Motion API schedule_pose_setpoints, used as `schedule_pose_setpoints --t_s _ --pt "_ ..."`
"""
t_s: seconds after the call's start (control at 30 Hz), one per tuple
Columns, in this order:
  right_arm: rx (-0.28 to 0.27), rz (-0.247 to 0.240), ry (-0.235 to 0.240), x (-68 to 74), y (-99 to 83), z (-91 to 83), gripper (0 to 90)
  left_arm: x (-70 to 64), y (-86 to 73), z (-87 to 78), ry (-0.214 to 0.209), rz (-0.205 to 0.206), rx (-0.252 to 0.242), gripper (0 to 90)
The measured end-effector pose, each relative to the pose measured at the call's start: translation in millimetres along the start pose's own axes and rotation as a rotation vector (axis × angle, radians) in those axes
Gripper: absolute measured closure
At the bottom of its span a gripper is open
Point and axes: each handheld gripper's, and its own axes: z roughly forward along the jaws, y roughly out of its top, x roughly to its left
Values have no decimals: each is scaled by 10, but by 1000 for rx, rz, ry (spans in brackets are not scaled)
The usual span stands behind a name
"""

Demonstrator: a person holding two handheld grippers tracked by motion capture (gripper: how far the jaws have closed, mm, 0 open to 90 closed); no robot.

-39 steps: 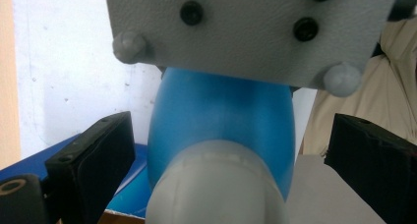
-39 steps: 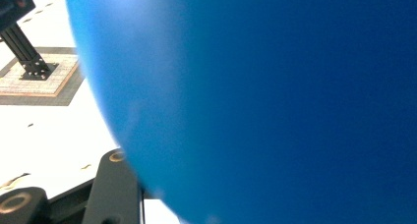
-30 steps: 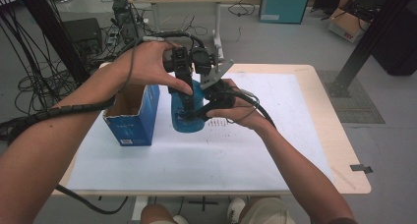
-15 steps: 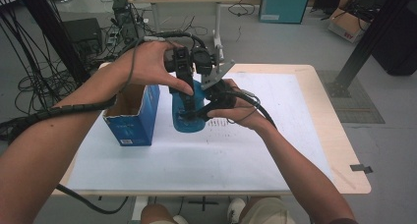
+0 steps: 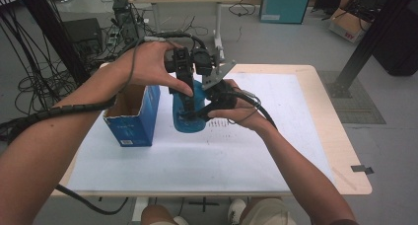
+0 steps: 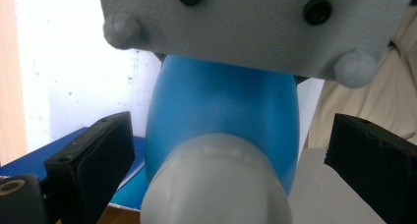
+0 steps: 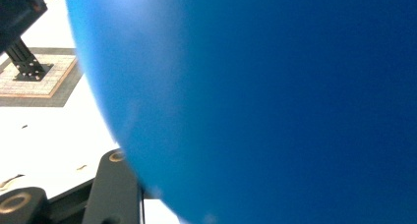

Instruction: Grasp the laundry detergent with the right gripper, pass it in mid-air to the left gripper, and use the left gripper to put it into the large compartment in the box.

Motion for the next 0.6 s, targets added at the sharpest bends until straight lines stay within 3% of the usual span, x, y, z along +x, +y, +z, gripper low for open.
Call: schedule_pose_setpoints --t_s 0.13,0.23,0.6 --pt "-1 -4 -3 -3 0 -4 434 -1 11 9 5 0 5 48" --pt "-13 -48 -9 -37 2 -13 434 2 23 5 3 1 13 47" --pt "-13 -50 -18 -38 4 -36 434 6 28 7 13 -1 17 48"
